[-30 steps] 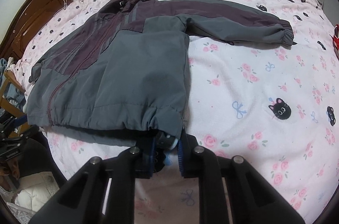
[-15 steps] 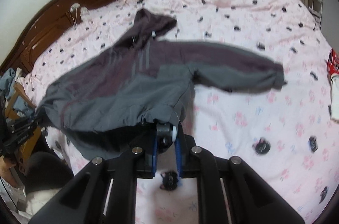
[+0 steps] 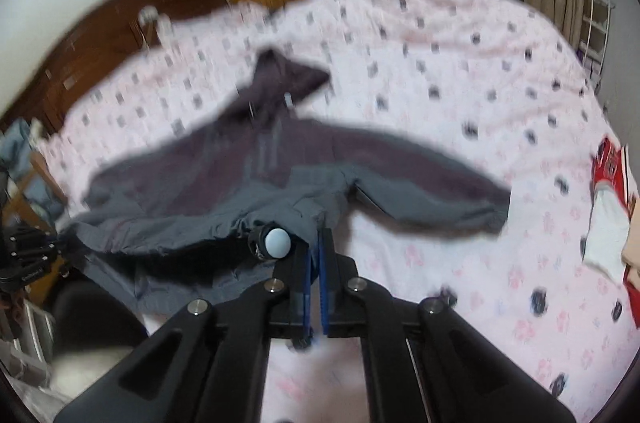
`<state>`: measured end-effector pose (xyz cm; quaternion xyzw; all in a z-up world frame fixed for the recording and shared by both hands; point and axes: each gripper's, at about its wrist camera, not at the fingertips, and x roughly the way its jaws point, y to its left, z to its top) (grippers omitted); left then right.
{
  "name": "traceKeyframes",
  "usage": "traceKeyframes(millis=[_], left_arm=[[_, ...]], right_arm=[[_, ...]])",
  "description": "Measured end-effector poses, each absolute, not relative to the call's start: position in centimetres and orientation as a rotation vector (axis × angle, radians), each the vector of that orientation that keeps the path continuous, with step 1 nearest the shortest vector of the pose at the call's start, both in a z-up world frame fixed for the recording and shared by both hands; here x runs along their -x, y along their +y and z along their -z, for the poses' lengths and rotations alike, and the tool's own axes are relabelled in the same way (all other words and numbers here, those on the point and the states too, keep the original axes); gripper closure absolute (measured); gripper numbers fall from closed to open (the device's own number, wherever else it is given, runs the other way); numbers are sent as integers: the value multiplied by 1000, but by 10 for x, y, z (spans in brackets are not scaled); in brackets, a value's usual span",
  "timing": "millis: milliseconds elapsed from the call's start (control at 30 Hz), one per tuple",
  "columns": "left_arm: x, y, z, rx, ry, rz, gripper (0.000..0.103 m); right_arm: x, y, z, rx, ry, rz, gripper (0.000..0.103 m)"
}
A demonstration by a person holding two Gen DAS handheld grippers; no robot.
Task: Fold clothes
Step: 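Lift and shake the jacket hem with both grippers to flatten it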
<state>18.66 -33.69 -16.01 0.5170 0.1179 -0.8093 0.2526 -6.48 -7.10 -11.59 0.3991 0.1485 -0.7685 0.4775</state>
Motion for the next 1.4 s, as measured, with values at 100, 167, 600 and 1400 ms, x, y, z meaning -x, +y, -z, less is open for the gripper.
traceKeyframes(millis=[100,167,600,1400], left_arm=[[-194,-331,188,-1486,340,2149,94],[-198,-331,201,-1522,343,2115,94],[-229,-332,205,-1585,315,2044,79],[-191,-347,104,-1270,205,2151,67]], right_arm=[[60,-70,148,-1060,450,1850,99],[57,-68,169,-1115,505,1830,99],[53,-49,181,-1120,658,1827,70],[17,-154,177,-1061,529,1680,61]])
